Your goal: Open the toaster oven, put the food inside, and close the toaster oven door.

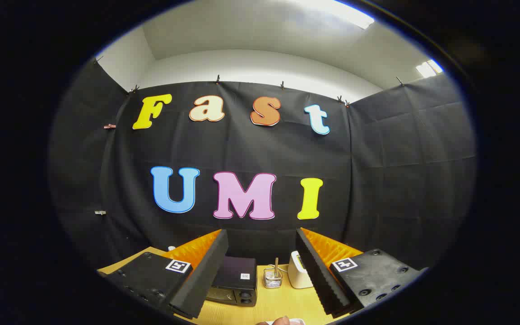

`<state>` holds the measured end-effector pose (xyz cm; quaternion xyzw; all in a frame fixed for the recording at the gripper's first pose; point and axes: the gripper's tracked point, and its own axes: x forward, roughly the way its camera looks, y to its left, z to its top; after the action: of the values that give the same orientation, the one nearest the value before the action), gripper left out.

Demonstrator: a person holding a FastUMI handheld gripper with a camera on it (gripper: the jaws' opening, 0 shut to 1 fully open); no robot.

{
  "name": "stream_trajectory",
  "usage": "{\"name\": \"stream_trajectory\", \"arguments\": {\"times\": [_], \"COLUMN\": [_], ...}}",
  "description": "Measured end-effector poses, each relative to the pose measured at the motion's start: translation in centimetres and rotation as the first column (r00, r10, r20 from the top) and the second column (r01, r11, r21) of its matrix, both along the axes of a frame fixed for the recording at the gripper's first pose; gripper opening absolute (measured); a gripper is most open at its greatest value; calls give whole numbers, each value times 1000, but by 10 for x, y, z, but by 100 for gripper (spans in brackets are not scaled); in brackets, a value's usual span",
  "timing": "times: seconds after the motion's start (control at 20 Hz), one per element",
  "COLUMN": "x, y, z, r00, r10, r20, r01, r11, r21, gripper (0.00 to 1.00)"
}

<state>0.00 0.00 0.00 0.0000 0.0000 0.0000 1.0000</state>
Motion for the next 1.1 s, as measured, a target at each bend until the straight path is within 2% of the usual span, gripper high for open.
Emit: {"name": "stream_trajectory", "arguments": {"times": [1.1], "x": [-3], "y": [20], "z": [-32], "r00": [998], "r10": [31], "r20": [-55], "r01": [-31], "r11": [999], "r21": [11], "gripper": [98]}}
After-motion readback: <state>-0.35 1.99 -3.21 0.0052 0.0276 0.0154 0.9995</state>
